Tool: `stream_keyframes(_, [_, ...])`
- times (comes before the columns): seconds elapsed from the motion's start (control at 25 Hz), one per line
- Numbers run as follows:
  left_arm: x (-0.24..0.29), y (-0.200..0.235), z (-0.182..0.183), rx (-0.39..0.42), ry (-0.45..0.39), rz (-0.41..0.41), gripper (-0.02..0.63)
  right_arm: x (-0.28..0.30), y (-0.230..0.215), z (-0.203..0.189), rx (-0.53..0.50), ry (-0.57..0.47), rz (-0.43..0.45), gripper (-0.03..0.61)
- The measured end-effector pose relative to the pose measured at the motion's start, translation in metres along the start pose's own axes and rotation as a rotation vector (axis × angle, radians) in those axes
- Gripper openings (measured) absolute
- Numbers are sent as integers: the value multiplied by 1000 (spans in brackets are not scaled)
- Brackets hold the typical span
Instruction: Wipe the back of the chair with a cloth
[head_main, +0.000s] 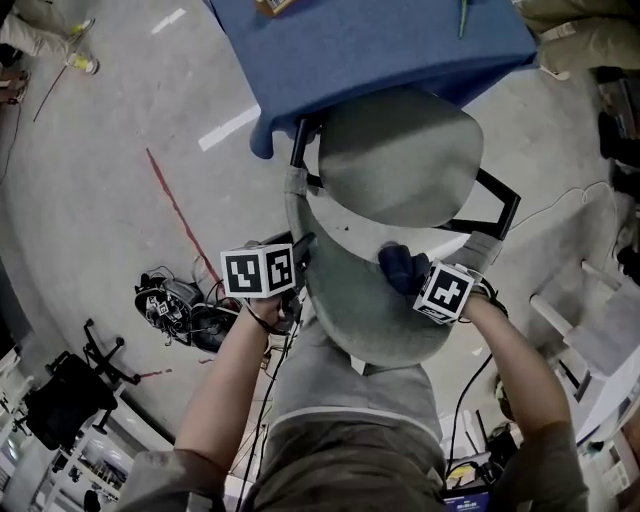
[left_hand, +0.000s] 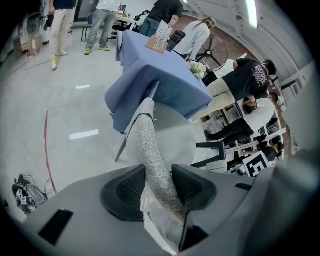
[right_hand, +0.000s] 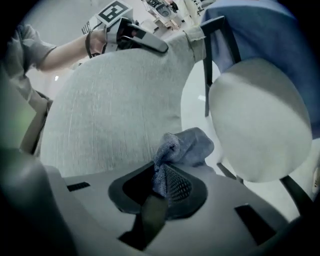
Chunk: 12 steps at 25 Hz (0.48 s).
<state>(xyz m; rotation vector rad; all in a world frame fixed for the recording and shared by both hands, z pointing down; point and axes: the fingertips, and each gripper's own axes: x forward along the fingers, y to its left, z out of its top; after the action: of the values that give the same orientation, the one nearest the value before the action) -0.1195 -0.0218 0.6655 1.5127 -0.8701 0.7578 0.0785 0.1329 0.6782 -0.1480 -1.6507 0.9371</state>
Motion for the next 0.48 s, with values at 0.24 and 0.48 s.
stream_keyframes(0.24, [-1,0,0,-1,-4,10,183,-49,-61,-83,141,145,-282,69])
stream_keyframes(0.48, [-1,-1,1,1,-8,19,181,-31,-55,-71,158,159,-294,69])
